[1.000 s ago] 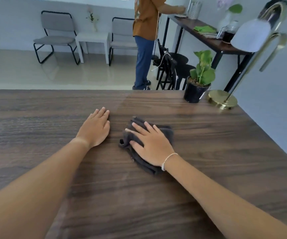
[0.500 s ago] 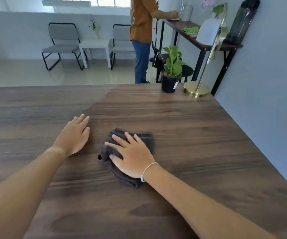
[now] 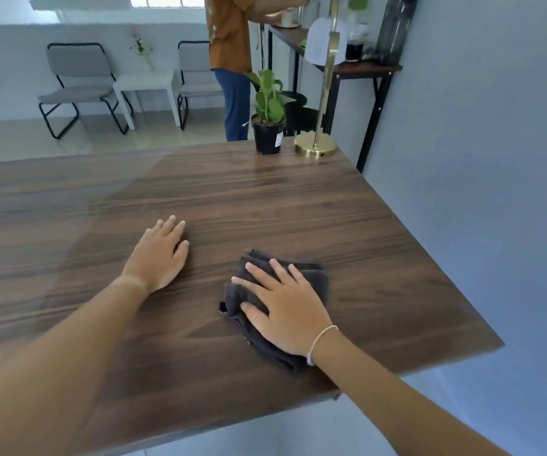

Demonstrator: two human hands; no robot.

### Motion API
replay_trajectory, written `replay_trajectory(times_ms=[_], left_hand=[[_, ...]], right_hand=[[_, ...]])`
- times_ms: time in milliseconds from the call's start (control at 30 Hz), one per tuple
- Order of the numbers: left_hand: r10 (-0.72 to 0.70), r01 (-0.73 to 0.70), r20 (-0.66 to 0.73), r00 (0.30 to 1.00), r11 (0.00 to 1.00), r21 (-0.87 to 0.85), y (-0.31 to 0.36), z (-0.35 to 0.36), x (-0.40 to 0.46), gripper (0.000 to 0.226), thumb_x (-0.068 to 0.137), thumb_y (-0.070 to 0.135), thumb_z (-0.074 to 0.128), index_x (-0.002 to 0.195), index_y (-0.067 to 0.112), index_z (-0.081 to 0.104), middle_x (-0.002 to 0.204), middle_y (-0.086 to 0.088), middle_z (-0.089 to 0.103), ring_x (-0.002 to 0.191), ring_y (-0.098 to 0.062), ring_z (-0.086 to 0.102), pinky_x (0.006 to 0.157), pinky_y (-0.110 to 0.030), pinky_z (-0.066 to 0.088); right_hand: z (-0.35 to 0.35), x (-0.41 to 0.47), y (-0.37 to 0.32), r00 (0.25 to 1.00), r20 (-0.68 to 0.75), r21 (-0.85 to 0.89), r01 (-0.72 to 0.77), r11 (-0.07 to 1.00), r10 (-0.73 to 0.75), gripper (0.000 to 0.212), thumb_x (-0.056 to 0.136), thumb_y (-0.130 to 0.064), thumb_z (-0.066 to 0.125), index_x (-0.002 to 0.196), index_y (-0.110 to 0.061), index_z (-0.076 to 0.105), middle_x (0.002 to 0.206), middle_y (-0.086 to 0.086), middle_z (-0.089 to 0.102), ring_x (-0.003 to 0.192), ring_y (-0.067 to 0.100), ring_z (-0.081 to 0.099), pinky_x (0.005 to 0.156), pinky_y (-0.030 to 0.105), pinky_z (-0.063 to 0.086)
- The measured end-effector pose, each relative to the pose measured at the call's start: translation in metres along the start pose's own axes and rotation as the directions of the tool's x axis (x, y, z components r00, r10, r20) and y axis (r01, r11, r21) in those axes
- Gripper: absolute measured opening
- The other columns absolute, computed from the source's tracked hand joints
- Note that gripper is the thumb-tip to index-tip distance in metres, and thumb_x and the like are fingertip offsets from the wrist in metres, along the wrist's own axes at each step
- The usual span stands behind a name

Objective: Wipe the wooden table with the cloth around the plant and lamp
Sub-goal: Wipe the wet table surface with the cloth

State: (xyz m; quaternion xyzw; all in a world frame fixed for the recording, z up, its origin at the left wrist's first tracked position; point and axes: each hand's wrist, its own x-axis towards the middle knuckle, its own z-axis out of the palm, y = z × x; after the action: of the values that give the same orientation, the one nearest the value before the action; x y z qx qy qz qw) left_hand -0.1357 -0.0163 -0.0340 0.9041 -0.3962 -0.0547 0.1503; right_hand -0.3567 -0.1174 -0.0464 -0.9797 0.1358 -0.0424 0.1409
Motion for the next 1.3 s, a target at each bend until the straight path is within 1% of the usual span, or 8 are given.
replay_trajectory(times_ms=[133,200,300,467,567,767,967,1300], left_hand=[[0.097,-0.097,0.028,0.995,0.995,-0.022,0.012,0.003,-0.011,0.051,0.097,0.026,0.036,0.145,0.01,0.027,0.158,-0.008,0.015,0.146,-0.028,0.01,0.119,-0.039,0.007],[0.135,-0.134,0.054,0.989,0.991,-0.015,0.008,0.006,-0.023,0.052,0.096,0.027,0.036,0.145,0.011,0.027,0.158,-0.008,0.014,0.146,-0.027,0.01,0.118,-0.039,0.007],[0.162,-0.162,0.067,0.984,0.987,-0.009,0.001,0.006,-0.039,0.052,0.096,0.029,0.035,0.145,0.011,0.027,0.158,-0.008,0.016,0.146,-0.028,0.011,0.118,-0.039,0.007],[0.195,-0.197,0.081,0.977,0.98,0.015,-0.005,0.004,-0.049,0.053,0.097,0.03,0.034,0.145,0.011,0.025,0.157,-0.009,0.016,0.146,-0.029,0.012,0.118,-0.04,0.008],[0.214,-0.216,0.096,0.972,0.976,0.014,-0.006,0.002,-0.05,0.053,0.097,0.03,0.034,0.145,0.011,0.025,0.157,-0.009,0.016,0.146,-0.029,0.012,0.118,-0.04,0.009],[0.227,-0.223,0.088,0.97,0.973,-0.052,0.0,0.002,-0.046,0.053,0.097,0.031,0.033,0.146,0.013,0.024,0.158,-0.007,0.014,0.146,-0.026,0.009,0.119,-0.038,0.007],[0.231,-0.225,0.087,0.969,0.971,-0.082,0.024,0.01,-0.016,0.053,0.097,0.031,0.034,0.146,0.012,0.024,0.158,-0.007,0.014,0.147,-0.026,0.008,0.119,-0.038,0.006],[0.114,-0.114,0.068,0.991,0.993,-0.001,0.067,0.035,0.053,0.055,0.096,0.036,0.034,0.146,0.017,0.023,0.158,-0.002,0.013,0.147,-0.022,0.007,0.119,-0.036,0.004]], right_hand=[[-0.023,-0.048,0.07,0.941,-0.098,-0.085,-0.333,0.939,0.325,0.059,0.088,-0.055,0.012,0.144,-0.042,0.026,0.157,-0.014,0.02,0.146,0.022,0.014,0.117,0.041,0.009],[-0.04,-0.066,0.11,0.782,-0.11,-0.104,-0.623,0.775,0.614,0.052,0.096,-0.048,0.02,0.146,-0.036,0.022,0.159,-0.009,0.016,0.146,0.025,0.013,0.118,0.044,0.01],[-0.041,-0.068,0.104,0.623,-0.137,-0.052,-0.781,0.622,0.77,0.053,0.097,-0.047,0.019,0.148,-0.032,0.018,0.16,-0.006,0.012,0.146,0.03,0.008,0.118,0.047,0.007],[0.006,-0.057,-0.03,0.914,-0.089,-0.079,-0.403,0.912,0.396,0.073,0.077,-0.057,0.001,0.144,-0.041,0.024,0.157,-0.012,0.02,0.146,0.026,0.013,0.116,0.043,0.007],[-0.006,-0.075,-0.019,0.916,-0.043,-0.048,-0.4,0.915,0.399,0.061,0.087,-0.056,0.009,0.144,-0.042,0.024,0.157,-0.015,0.018,0.147,0.021,0.011,0.117,0.04,0.004],[-0.045,-0.128,0.112,0.552,-0.19,-0.082,-0.833,0.547,0.812,0.05,0.097,-0.041,0.022,0.143,-0.025,0.033,0.158,-0.005,0.019,0.142,0.027,0.02,0.115,0.046,0.016],[-0.05,-0.113,0.139,0.546,-0.185,-0.057,-0.836,0.546,0.817,0.053,0.095,-0.043,0.017,0.143,-0.026,0.032,0.157,-0.005,0.022,0.138,0.028,0.027,0.11,0.045,0.026],[-0.066,0.044,0.212,0.805,-0.117,-0.061,-0.591,0.804,0.582,0.049,0.098,-0.043,0.019,0.147,-0.037,0.017,0.16,-0.005,0.013,0.144,0.029,0.015,0.114,0.045,0.02]])
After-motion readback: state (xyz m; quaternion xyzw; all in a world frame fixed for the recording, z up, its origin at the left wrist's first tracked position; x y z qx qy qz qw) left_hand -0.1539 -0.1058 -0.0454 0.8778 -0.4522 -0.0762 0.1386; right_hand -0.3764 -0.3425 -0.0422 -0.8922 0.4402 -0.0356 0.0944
